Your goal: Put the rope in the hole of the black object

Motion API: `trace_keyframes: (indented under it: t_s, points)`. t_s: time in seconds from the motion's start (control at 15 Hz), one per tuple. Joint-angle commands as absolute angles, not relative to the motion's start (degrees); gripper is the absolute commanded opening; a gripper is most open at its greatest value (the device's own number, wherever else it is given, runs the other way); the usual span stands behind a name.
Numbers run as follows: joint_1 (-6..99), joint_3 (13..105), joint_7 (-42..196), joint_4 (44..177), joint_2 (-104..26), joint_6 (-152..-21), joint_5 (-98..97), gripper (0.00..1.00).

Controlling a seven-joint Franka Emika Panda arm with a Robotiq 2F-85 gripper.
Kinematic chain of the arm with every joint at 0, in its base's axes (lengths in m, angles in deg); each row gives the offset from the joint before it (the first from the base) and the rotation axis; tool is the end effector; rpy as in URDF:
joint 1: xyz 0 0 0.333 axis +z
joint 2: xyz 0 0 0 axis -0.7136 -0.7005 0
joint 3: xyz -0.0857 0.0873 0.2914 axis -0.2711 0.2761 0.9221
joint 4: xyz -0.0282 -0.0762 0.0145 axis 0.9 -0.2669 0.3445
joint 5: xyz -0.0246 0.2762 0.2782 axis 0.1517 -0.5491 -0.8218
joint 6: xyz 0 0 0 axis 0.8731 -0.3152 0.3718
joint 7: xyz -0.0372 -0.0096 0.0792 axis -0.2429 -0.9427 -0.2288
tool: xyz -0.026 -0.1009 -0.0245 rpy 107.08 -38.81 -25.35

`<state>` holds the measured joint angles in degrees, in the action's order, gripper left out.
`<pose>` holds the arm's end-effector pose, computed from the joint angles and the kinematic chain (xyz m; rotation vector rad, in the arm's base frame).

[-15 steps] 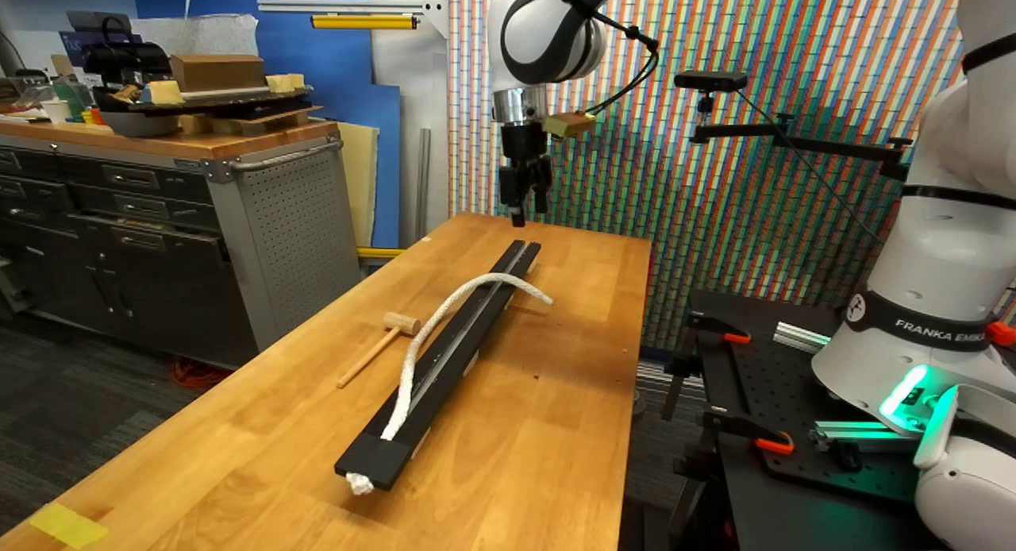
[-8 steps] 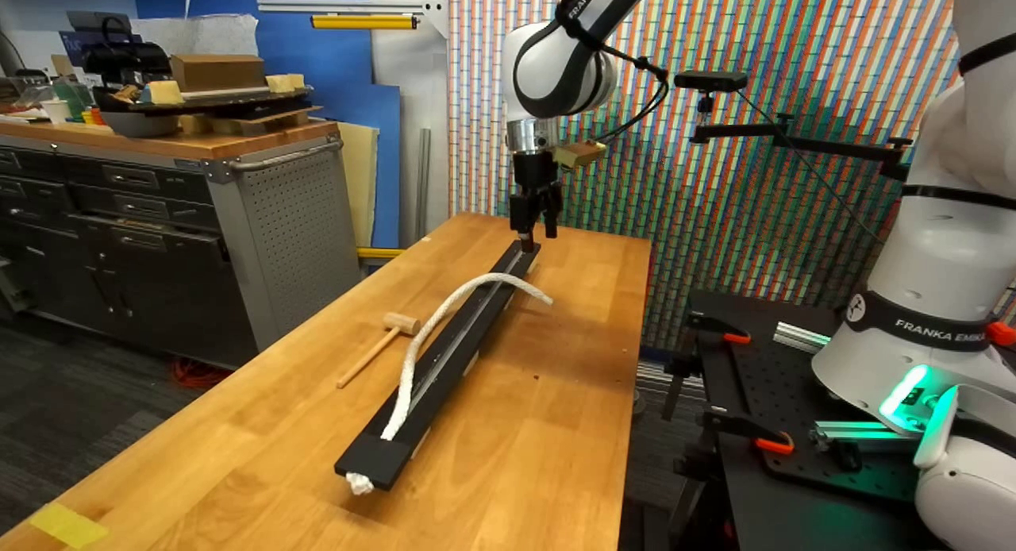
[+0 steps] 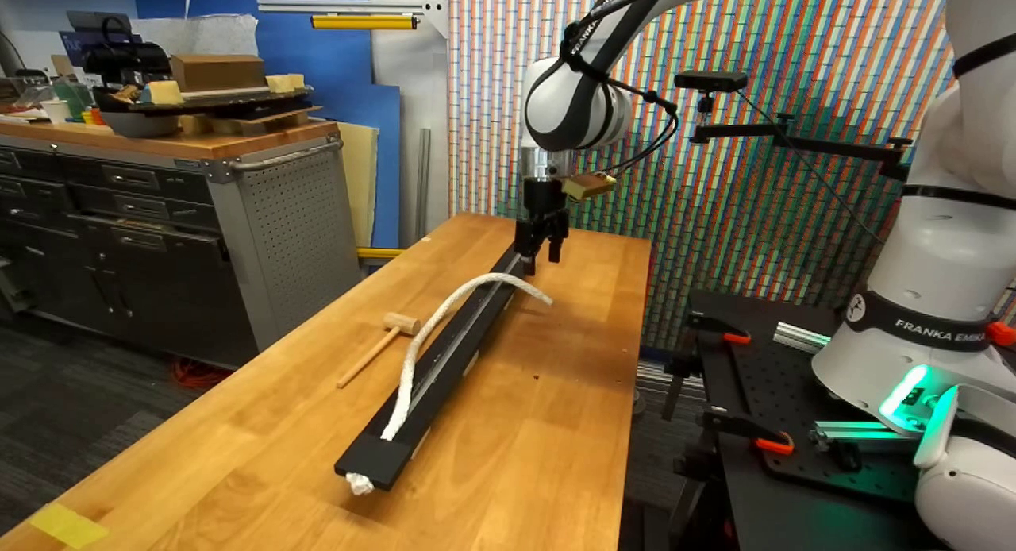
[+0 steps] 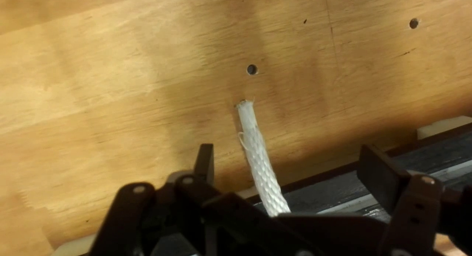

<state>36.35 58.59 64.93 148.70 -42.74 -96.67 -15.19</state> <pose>0.5072 -0.1253 0.1928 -3.0106 0.4160 0.1259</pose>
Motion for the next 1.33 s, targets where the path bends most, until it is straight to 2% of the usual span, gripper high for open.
trace_keyframes:
  t_s: [0.0,1.07,1.13,1.2,1.27]
  points:
    - [35.23,59.08,62.78,149.05,-45.06,-100.86,-14.75,1.00]
    - [35.46,61.10,60.60,149.83,-48.95,-108.80,-6.80,1.00]
    - [35.37,61.35,60.42,149.59,-49.14,-108.73,-6.91,0.89]
    - [35.31,61.56,60.29,149.58,-49.16,-108.84,-6.97,0.73]
    - [35.24,61.64,60.26,149.32,-49.38,-108.80,-7.02,0.66]
